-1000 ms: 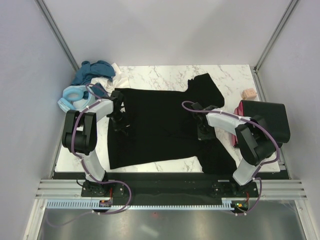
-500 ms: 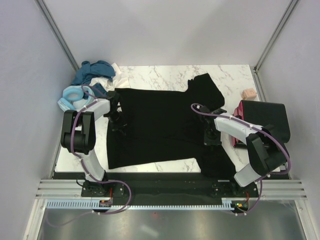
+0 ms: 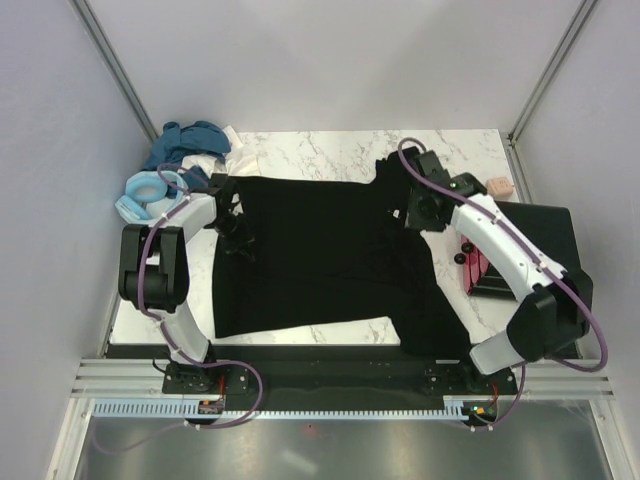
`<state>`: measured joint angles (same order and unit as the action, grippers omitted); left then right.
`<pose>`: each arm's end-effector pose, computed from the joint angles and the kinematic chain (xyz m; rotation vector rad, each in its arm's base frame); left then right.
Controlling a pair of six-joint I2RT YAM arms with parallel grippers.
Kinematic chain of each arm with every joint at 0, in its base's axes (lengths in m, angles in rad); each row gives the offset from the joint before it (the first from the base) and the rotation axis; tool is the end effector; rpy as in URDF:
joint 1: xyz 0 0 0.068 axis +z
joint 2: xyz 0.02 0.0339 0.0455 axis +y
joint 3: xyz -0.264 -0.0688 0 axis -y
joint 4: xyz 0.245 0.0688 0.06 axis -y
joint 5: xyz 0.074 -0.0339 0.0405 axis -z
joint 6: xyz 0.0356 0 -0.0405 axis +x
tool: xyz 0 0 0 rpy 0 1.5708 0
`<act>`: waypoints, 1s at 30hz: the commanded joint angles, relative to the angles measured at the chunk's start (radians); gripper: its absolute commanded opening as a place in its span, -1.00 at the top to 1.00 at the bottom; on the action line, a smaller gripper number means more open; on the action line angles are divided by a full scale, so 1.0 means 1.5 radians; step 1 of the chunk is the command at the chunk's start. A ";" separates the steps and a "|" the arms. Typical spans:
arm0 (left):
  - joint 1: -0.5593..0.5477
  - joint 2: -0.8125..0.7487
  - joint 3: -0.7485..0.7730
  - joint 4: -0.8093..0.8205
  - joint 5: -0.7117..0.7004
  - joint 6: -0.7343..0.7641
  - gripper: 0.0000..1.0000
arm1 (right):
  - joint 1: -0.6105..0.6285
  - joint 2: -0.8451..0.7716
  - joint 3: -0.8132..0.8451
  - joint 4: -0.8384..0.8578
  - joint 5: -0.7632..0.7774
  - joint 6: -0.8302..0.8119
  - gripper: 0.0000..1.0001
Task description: Fold and stack the t-shirts
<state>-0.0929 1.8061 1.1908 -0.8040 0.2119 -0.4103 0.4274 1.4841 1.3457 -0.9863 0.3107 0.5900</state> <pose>0.3305 -0.0383 0.1702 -0.4541 2.9916 -0.3688 0.2726 0.1122 0.3048 0.3037 2.5879 -0.0685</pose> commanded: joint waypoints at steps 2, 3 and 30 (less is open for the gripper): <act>0.003 -0.075 0.021 0.012 0.005 -0.004 0.82 | -0.045 0.126 0.063 0.111 -0.029 -0.130 0.07; 0.003 -0.079 0.015 0.009 0.005 -0.004 0.83 | -0.049 0.142 0.066 0.128 -0.039 -0.145 0.00; 0.003 -0.070 0.002 -0.006 -0.004 0.007 0.92 | -0.068 0.394 0.241 0.153 -0.134 -0.225 -0.09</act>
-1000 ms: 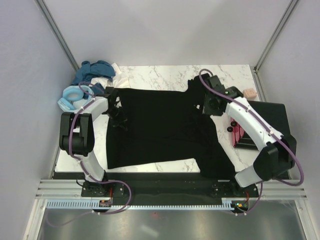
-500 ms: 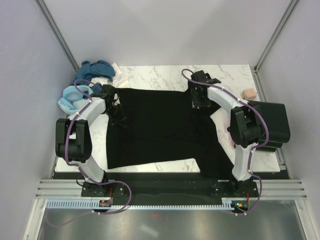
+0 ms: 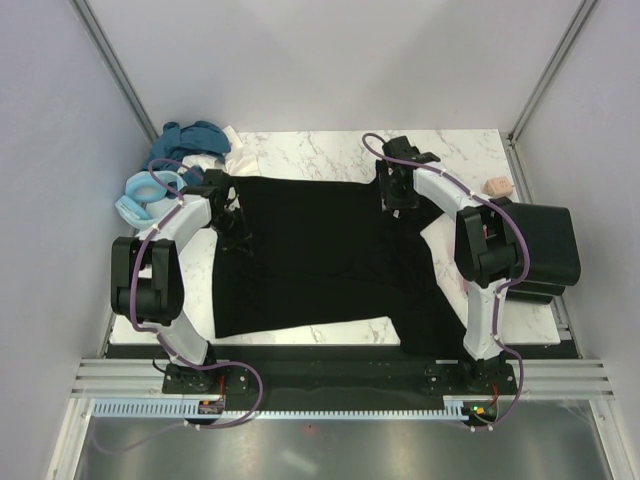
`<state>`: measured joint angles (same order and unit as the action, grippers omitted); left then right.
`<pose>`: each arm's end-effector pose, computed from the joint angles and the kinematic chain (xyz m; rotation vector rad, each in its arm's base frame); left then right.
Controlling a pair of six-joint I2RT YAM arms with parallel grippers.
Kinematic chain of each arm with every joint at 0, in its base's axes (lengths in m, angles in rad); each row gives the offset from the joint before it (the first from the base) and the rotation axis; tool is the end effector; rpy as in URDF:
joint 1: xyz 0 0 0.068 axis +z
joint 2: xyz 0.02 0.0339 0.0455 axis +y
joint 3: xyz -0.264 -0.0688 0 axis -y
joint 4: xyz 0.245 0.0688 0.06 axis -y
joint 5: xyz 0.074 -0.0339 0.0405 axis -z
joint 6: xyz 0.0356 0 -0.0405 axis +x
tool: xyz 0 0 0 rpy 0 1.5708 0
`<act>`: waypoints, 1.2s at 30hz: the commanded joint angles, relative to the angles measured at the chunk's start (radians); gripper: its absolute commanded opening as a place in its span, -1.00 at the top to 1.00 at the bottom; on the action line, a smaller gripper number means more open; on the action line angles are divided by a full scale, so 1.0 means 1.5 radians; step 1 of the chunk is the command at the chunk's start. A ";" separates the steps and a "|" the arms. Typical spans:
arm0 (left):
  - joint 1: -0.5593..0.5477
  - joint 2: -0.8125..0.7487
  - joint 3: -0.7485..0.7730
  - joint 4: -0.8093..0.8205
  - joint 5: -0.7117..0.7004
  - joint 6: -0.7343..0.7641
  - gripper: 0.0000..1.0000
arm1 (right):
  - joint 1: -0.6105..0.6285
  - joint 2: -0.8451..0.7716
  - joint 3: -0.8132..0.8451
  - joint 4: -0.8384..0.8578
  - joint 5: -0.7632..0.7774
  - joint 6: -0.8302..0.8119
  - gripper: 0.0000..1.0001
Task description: Fold and stack the t-shirts
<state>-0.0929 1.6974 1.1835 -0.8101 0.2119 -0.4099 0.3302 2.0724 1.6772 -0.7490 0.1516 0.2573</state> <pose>0.3207 -0.0374 0.2017 -0.4243 2.8994 -0.3922 0.4192 0.1380 0.2066 -0.0538 2.6902 -0.0268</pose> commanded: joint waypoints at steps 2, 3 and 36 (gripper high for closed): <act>0.002 0.006 0.008 -0.003 -0.003 0.007 0.92 | -0.003 0.004 0.021 -0.007 -0.041 -0.003 -0.01; 0.002 0.007 0.009 -0.003 -0.003 0.007 0.93 | -0.004 0.005 0.023 -0.009 -0.040 -0.001 0.09; 0.002 0.032 0.040 -0.003 0.013 0.013 0.94 | -0.026 -0.109 -0.019 -0.231 0.192 0.090 1.00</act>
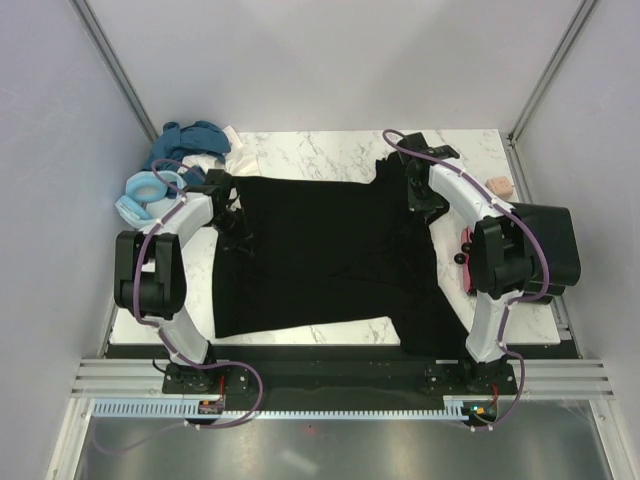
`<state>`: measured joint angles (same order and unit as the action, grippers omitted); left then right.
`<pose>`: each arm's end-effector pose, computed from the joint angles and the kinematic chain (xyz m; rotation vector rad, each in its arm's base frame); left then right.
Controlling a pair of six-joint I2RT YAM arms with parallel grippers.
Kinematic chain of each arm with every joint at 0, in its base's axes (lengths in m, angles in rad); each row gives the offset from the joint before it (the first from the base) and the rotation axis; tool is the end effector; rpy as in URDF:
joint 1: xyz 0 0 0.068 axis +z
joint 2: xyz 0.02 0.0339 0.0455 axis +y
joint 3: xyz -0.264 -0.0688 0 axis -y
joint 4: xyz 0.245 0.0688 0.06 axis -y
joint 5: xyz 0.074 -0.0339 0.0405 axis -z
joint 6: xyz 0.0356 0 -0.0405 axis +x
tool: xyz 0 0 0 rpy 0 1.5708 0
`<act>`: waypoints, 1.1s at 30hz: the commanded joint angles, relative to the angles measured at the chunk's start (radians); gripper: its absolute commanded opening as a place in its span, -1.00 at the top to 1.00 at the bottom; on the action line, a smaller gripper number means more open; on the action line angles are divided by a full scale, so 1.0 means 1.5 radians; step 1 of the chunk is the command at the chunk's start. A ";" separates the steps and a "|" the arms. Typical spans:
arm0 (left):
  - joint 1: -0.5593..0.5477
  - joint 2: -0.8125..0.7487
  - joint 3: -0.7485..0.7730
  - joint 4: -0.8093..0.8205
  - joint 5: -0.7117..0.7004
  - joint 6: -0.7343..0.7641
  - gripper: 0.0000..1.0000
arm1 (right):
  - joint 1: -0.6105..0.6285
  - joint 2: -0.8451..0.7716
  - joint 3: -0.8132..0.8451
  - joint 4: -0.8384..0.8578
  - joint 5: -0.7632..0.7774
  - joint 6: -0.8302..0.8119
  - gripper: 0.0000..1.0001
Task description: Fold and stack the t-shirts
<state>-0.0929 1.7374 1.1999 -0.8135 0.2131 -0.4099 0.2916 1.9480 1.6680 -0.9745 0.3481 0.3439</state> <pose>0.3266 -0.0380 0.1938 -0.4323 2.9257 -0.3875 0.3892 0.1041 0.2468 0.1472 2.7147 -0.3185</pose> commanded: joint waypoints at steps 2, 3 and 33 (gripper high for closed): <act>0.003 0.007 0.033 -0.003 0.015 0.015 0.94 | 0.000 -0.033 -0.018 -0.097 0.071 0.044 1.00; 0.003 0.008 0.035 -0.004 0.017 0.015 0.94 | 0.000 -0.037 -0.028 -0.108 0.074 0.053 1.00; 0.000 0.276 0.497 -0.094 -0.078 -0.022 0.96 | -0.026 0.175 0.295 -0.011 -0.012 -0.012 1.00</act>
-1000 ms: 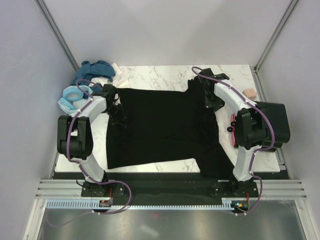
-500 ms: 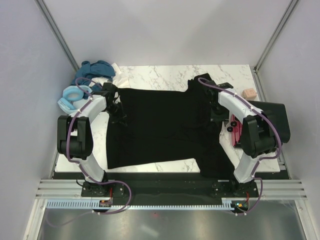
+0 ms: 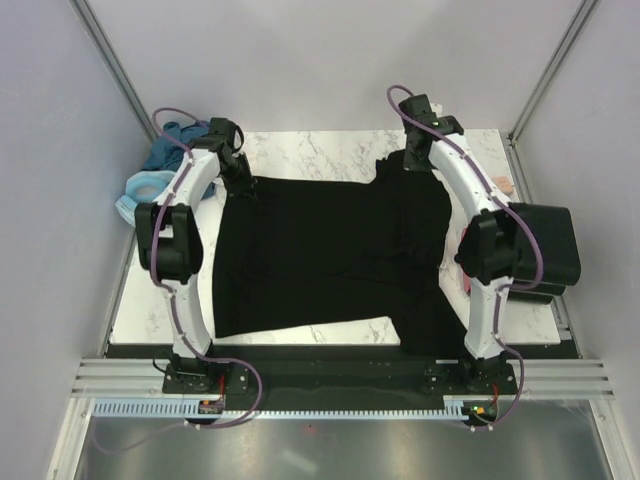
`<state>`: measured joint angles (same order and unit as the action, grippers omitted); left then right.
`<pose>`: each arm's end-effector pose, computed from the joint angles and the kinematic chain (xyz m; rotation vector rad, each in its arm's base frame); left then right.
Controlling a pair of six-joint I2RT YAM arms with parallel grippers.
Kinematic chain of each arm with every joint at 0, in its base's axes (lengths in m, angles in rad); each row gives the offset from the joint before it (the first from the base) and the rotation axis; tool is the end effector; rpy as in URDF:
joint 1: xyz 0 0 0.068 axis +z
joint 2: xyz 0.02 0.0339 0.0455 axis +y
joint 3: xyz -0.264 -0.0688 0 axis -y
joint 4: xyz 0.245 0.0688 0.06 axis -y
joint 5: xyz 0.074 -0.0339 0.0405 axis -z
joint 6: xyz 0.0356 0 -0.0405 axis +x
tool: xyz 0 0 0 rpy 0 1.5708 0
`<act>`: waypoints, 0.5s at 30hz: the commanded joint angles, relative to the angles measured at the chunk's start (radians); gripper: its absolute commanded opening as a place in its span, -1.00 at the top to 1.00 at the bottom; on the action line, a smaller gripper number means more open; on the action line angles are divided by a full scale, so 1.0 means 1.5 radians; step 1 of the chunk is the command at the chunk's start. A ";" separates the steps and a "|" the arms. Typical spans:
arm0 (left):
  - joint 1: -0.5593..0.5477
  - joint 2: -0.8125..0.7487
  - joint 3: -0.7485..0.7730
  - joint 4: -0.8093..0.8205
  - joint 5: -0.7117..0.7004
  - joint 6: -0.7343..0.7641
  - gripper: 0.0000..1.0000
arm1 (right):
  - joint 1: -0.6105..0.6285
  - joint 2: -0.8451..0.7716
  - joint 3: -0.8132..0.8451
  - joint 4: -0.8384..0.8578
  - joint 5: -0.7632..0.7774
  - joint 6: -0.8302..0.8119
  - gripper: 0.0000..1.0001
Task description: Fold and stack the t-shirts
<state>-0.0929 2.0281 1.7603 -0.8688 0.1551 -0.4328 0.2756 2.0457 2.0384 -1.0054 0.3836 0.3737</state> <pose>0.4323 -0.0458 0.2444 -0.4171 2.7081 -0.3626 0.4297 0.1077 0.3157 0.2601 2.4770 -0.2304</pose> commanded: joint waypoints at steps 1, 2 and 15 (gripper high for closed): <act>0.000 0.096 0.143 -0.062 -0.051 -0.006 0.96 | -0.018 0.139 0.063 0.017 -0.040 -0.034 1.00; 0.000 0.109 0.160 -0.064 -0.060 -0.006 0.96 | -0.022 0.153 0.071 0.028 -0.043 -0.034 1.00; 0.003 0.255 0.343 -0.090 -0.101 -0.016 0.96 | -0.032 0.260 0.095 0.104 -0.070 -0.064 1.00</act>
<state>-0.0917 2.3623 2.2089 -0.9691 0.0315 -0.4347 0.2272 2.4065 2.1204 -0.9089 0.3042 0.3000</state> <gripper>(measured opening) 0.025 0.007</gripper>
